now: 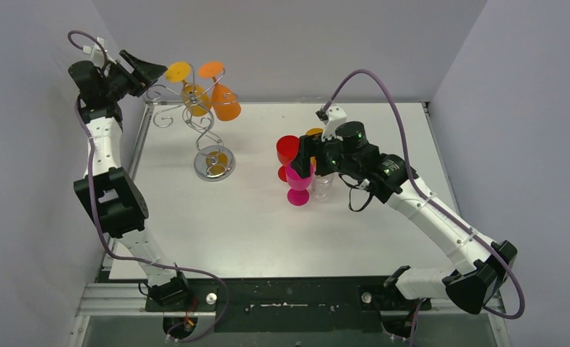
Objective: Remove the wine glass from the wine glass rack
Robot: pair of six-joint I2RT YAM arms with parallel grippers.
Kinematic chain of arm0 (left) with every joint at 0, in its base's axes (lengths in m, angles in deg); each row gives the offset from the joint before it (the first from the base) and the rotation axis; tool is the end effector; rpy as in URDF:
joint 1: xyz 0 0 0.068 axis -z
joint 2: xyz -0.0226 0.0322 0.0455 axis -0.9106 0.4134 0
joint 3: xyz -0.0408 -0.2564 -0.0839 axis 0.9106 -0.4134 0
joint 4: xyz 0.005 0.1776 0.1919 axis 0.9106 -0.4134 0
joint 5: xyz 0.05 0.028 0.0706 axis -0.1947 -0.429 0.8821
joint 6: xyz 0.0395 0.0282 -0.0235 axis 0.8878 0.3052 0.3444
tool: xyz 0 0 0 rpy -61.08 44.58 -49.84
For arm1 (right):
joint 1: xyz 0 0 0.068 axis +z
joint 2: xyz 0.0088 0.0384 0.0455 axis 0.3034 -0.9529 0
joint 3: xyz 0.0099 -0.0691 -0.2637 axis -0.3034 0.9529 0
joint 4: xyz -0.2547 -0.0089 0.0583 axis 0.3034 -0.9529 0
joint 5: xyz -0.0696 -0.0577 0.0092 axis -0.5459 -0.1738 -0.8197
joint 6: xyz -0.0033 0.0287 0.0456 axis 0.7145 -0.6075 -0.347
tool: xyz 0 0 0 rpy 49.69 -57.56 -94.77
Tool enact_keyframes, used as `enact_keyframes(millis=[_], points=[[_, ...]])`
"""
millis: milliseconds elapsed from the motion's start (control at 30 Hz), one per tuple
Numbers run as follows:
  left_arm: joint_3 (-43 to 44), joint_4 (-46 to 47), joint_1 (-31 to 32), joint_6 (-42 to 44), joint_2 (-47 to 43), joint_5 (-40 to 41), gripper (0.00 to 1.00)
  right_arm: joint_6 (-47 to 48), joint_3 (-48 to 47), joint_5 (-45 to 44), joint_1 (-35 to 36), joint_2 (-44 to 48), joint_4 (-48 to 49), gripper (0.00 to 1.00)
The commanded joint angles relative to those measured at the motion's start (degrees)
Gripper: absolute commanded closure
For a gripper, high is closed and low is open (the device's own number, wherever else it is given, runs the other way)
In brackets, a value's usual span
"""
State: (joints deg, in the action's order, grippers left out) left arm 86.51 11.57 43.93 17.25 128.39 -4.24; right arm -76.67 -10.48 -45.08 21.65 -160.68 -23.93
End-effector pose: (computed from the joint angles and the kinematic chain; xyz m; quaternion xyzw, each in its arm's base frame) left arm 0.4351 0.1445 0.3916 -0.1267 0.7050 -0.4084 0.5658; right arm 0.2144 0.1817 0.3843 -0.1648 0.8448 0.3063 0.4066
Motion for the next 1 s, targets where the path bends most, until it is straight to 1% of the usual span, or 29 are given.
enact_keyframes(millis=[0, 33, 67, 100, 133, 267, 400, 567, 733, 800, 833, 967], points=[[3.8, -2.0, 0.5, 2.0, 2.0, -2.7, 0.27, -1.3, -1.3, 0.8, -0.4, -0.6, 1.9, 0.22], [3.8, -2.0, 0.5, 2.0, 2.2, -2.8, 0.29, -1.5, -1.3, 0.8, -0.4, -0.6, 1.9, 0.22], [3.8, -1.7, 0.5, 1.9, 2.4, -3.3, 0.34, -1.6, -1.2, 0.9, -0.4, -0.7, 1.9, 0.21], [3.8, -1.2, 0.5, 1.7, 2.7, -4.1, 0.37, -1.6, -1.3, 1.0, -0.4, -0.8, 1.9, 0.21], [3.7, -0.6, 0.5, 1.4, 2.8, -4.7, 0.38, -1.6, -1.3, 1.1, -0.4, -0.9, 1.9, 0.21], [3.1, 2.8, 0.4, -1.3, 3.1, -8.2, 0.41, -2.2, -1.6, 1.4, -0.4, -1.6, 1.7, 0.21], [2.0, 9.6, 0.4, -6.5, 3.5, -12.6, 0.42, -2.9, -1.4, 1.8, -0.4, -1.8, 1.5, 0.21], [3.2, 9.2, 0.4, -6.9, 4.6, -15.3, 0.43, -3.4, -1.0, 1.9, -0.3, -1.7, 1.4, 0.21], [3.9, 8.9, 0.4, -7.2, 5.3, -15.7, 0.53, -3.9, -1.0, 2.0, -0.4, -1.6, 1.2, 0.2], [4.3, 9.3, 0.4, -7.8, 5.7, -16.0, 0.6, -3.8, -0.9, 2.0, -0.4, -1.7, 1.2, 0.21], [4.5, 9.5, 0.5, -8.1, 5.9, -16.4, 0.61, -3.9, -0.9, 1.9, -0.4, -1.6, 1.3, 0.2], [6.0, 10.8, 0.4, -9.9, 6.4, -17.5, 0.62, -4.2, -0.7, 1.9, -0.4, -1.6, 1.2, 0.2]])
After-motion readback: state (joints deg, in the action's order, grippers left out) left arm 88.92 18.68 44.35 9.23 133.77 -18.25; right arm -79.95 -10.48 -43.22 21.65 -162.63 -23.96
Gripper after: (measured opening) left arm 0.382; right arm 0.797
